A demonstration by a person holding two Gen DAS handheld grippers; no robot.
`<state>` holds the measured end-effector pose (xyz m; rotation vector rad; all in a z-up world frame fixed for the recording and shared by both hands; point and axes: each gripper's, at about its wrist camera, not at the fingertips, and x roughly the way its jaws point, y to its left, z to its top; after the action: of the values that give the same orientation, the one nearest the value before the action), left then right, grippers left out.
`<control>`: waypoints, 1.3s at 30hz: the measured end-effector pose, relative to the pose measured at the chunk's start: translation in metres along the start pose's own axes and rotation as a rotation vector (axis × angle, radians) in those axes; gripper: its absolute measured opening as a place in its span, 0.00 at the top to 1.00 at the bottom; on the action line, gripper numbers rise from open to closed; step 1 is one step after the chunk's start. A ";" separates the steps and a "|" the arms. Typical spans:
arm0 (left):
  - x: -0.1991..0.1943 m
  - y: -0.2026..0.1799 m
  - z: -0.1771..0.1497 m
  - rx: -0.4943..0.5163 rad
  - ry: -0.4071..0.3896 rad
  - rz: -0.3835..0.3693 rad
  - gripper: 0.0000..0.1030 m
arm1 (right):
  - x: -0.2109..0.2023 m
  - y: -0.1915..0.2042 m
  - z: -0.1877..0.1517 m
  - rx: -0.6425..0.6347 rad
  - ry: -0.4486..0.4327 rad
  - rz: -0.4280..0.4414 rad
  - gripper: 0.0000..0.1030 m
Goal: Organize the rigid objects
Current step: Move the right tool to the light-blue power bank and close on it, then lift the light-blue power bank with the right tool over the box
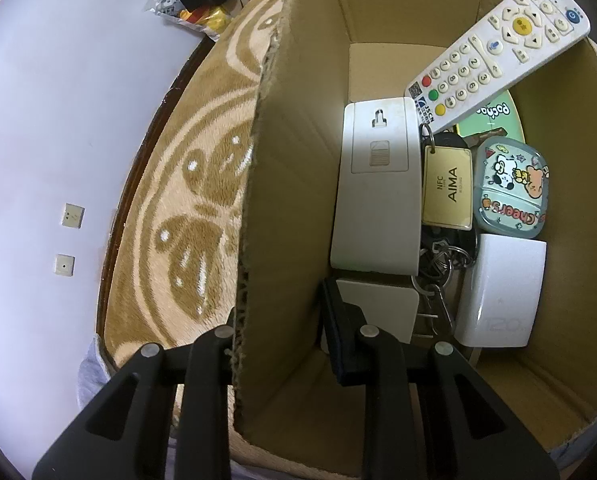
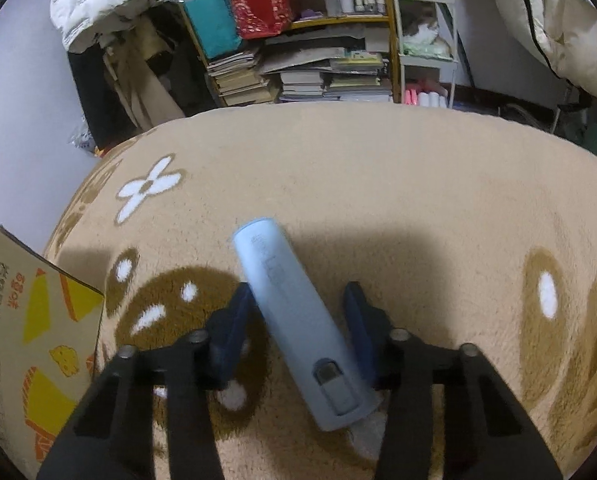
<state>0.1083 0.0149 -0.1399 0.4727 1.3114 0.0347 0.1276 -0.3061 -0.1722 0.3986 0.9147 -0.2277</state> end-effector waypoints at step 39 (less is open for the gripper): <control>-0.006 0.003 0.007 -0.022 -0.019 -0.012 0.76 | -0.129 0.171 -0.016 -0.186 -0.121 0.346 0.72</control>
<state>0.1138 0.0133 -0.1321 0.4455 1.2938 0.0339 0.1001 -0.1413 -0.0363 0.3592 0.7268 0.1483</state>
